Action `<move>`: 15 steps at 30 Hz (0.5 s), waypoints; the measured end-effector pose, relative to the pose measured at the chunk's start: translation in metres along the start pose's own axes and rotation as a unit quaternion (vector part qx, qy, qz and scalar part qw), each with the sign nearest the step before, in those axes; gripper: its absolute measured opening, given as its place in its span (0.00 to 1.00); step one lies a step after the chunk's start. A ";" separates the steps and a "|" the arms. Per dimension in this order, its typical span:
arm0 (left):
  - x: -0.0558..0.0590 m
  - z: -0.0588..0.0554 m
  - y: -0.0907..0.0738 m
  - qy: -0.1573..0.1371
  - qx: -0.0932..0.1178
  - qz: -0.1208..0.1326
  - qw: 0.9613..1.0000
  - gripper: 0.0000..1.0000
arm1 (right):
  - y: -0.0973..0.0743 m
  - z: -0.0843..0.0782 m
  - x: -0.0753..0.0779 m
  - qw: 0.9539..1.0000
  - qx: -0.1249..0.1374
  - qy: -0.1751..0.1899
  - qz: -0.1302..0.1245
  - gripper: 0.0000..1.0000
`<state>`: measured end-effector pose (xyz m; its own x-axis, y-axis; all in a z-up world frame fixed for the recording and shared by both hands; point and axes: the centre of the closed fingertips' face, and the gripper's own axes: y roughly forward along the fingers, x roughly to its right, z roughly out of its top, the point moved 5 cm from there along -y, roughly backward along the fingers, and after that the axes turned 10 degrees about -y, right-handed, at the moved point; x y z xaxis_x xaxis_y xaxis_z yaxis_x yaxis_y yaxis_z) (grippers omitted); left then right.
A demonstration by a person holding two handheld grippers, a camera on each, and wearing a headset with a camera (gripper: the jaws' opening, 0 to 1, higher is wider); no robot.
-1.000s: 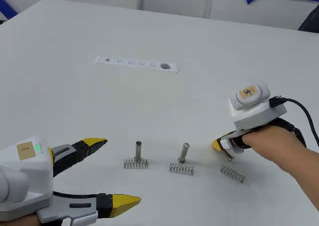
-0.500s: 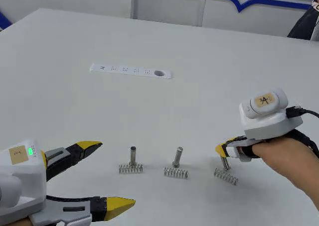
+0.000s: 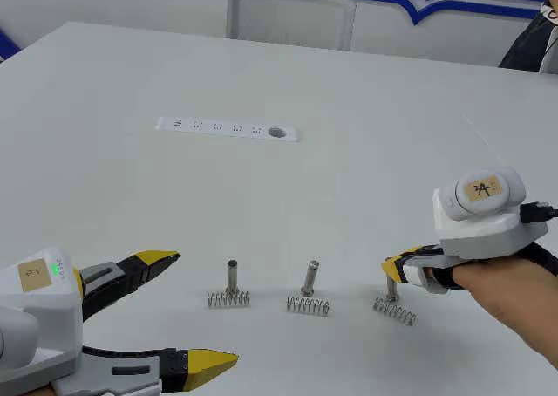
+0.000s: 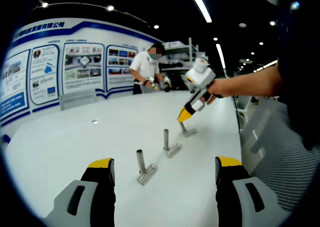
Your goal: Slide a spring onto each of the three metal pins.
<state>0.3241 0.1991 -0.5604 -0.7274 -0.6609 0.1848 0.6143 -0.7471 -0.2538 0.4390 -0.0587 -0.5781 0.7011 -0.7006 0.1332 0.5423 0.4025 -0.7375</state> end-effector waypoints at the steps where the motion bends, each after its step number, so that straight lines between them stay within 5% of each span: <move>1: 0.000 0.000 0.000 0.000 0.000 0.000 1.000 0.84 | -0.001 0.000 0.000 1.000 0.001 0.000 0.000 0.09; 15: 0.002 -0.001 -0.001 -0.001 0.000 0.002 1.000 0.84 | -0.009 -0.009 -0.007 1.000 0.029 -0.003 0.003 0.09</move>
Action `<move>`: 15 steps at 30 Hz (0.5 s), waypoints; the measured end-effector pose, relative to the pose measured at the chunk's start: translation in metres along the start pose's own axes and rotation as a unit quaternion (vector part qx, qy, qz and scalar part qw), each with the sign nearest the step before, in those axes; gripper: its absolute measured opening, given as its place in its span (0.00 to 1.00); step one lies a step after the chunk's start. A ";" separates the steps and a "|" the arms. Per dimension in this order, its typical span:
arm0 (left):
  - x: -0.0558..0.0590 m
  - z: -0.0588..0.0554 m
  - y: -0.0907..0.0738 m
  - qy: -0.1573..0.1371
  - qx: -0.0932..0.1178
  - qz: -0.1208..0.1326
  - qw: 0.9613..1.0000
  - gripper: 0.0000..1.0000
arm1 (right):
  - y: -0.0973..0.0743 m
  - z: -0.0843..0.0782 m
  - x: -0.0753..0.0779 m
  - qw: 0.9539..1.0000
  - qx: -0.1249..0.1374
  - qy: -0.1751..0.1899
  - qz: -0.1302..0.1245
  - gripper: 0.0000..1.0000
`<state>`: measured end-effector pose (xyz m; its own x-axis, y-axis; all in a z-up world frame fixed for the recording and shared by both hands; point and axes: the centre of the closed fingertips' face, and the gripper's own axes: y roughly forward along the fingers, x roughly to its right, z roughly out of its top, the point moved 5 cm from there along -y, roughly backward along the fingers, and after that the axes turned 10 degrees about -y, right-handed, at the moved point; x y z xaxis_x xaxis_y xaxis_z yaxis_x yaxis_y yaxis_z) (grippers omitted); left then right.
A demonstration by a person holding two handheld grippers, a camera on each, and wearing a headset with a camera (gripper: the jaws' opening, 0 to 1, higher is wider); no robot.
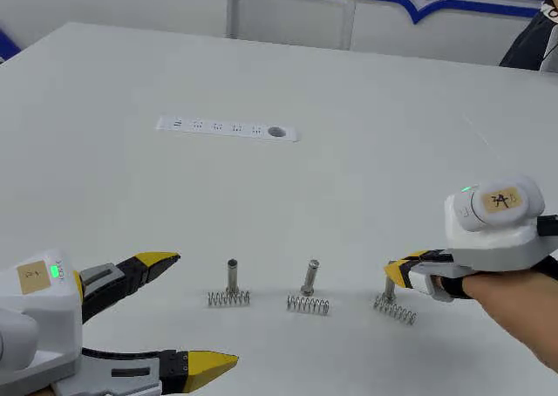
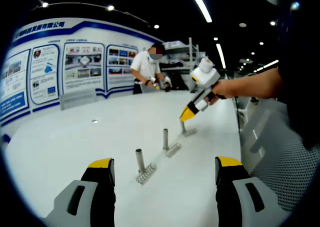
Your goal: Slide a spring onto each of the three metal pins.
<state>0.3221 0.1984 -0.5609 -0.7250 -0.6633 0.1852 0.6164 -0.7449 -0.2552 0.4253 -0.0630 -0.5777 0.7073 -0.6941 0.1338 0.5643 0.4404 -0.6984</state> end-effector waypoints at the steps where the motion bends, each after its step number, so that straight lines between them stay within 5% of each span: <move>1: 0.000 0.000 0.000 0.000 0.000 0.000 1.000 0.84 | 0.000 -0.001 0.000 1.000 0.001 0.000 0.000 0.09; 15: 0.002 -0.002 0.003 -0.001 -0.003 -0.002 1.000 0.83 | -0.001 -0.007 -0.001 1.000 -0.007 -0.014 0.009 0.09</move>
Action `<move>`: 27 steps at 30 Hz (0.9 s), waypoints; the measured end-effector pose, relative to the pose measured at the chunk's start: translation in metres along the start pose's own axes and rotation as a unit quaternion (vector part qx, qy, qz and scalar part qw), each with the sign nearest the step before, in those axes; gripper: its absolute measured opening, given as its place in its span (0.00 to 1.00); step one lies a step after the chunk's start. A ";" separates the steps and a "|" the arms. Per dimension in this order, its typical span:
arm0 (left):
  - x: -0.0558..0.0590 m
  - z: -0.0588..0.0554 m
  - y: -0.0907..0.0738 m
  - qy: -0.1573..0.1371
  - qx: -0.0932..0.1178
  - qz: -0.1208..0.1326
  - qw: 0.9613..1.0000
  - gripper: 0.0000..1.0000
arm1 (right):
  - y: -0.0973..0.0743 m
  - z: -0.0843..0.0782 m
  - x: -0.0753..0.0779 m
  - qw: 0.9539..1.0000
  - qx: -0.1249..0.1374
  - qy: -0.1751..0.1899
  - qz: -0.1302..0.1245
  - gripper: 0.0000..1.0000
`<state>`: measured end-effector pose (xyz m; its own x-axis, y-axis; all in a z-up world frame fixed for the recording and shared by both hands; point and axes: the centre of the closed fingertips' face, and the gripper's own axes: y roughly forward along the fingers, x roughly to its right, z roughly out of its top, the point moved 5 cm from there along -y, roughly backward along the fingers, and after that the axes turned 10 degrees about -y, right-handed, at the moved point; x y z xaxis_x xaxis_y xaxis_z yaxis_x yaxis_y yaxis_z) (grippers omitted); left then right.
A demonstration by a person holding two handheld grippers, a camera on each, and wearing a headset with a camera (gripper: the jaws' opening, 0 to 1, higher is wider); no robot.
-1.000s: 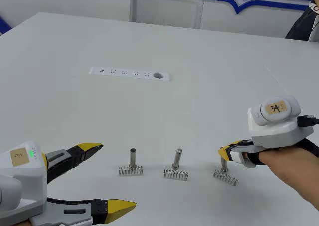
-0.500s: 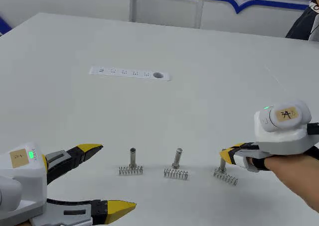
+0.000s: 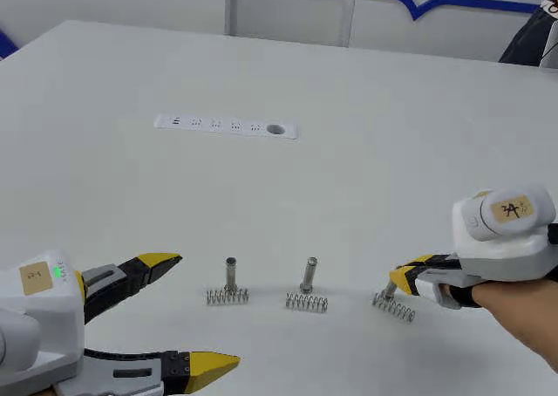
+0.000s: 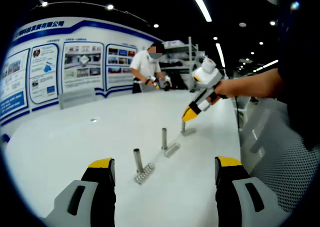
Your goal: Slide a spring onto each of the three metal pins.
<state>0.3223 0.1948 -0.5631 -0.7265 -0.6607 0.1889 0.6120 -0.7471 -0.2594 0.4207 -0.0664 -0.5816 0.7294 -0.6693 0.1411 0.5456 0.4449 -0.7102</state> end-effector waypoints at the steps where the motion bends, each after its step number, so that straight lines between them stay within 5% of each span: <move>1: 0.000 0.000 0.000 0.000 0.001 0.000 1.000 0.83 | 0.000 0.000 0.000 1.000 0.000 0.000 0.000 0.09; 15: 0.000 -0.001 -0.002 0.000 0.003 0.000 1.000 0.83 | -0.011 -0.010 0.003 1.000 -0.001 -0.016 0.007 0.14; 27: -0.001 0.001 0.001 0.004 -0.002 -0.007 1.000 0.83 | -0.009 -0.037 -0.004 0.994 -0.045 -0.075 0.065 0.15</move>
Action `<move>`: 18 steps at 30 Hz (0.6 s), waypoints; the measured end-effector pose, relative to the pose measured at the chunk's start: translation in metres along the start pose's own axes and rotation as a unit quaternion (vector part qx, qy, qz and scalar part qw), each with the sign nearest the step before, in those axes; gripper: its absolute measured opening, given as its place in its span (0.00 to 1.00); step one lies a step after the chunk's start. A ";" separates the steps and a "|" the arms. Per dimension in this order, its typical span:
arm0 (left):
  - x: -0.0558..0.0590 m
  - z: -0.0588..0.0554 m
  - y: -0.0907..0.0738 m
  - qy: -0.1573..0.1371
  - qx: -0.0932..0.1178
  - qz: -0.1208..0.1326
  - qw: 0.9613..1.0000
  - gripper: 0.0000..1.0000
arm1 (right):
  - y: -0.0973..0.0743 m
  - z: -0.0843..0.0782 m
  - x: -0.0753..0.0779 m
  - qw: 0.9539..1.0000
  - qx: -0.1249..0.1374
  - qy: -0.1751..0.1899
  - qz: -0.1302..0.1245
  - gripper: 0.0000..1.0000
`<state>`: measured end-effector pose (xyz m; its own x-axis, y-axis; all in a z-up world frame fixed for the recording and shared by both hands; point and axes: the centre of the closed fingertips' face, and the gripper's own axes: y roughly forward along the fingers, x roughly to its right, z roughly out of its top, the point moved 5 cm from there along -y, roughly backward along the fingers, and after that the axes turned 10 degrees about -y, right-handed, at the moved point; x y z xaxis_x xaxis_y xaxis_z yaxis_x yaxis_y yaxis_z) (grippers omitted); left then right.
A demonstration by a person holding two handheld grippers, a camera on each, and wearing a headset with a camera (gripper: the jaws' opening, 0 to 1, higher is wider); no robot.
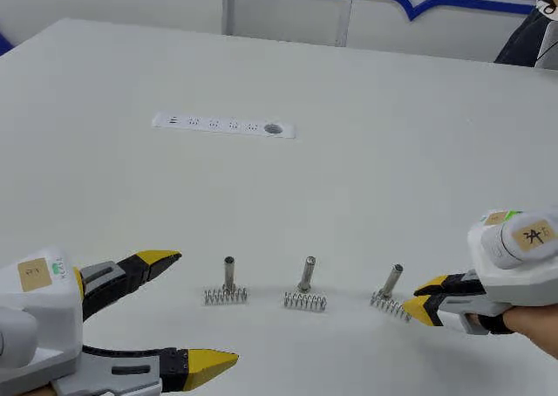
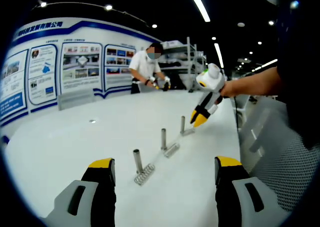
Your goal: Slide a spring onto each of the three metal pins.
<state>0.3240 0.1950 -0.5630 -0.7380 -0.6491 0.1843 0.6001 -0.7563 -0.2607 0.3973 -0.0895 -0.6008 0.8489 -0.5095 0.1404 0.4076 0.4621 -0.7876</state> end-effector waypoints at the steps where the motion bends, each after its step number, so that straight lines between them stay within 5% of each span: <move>1: 0.000 0.000 0.000 0.000 -0.001 -0.001 1.000 0.83 | 0.001 -0.001 -0.001 1.000 -0.002 -0.006 0.006 0.15; 7: -0.001 0.001 0.000 0.002 -0.004 -0.001 1.000 0.83 | 0.009 -0.004 -0.003 0.997 -0.027 -0.060 0.028 0.15; 18: 0.000 0.000 -0.002 0.001 -0.005 0.005 1.000 0.83 | 0.016 -0.004 0.001 0.991 -0.054 -0.105 0.061 0.15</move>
<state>0.3226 0.1959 -0.5626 -0.7333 -0.6557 0.1796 0.6033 -0.7494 -0.2727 0.4029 -0.0854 -0.6160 0.9457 -0.2871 0.1526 0.2685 0.4250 -0.8645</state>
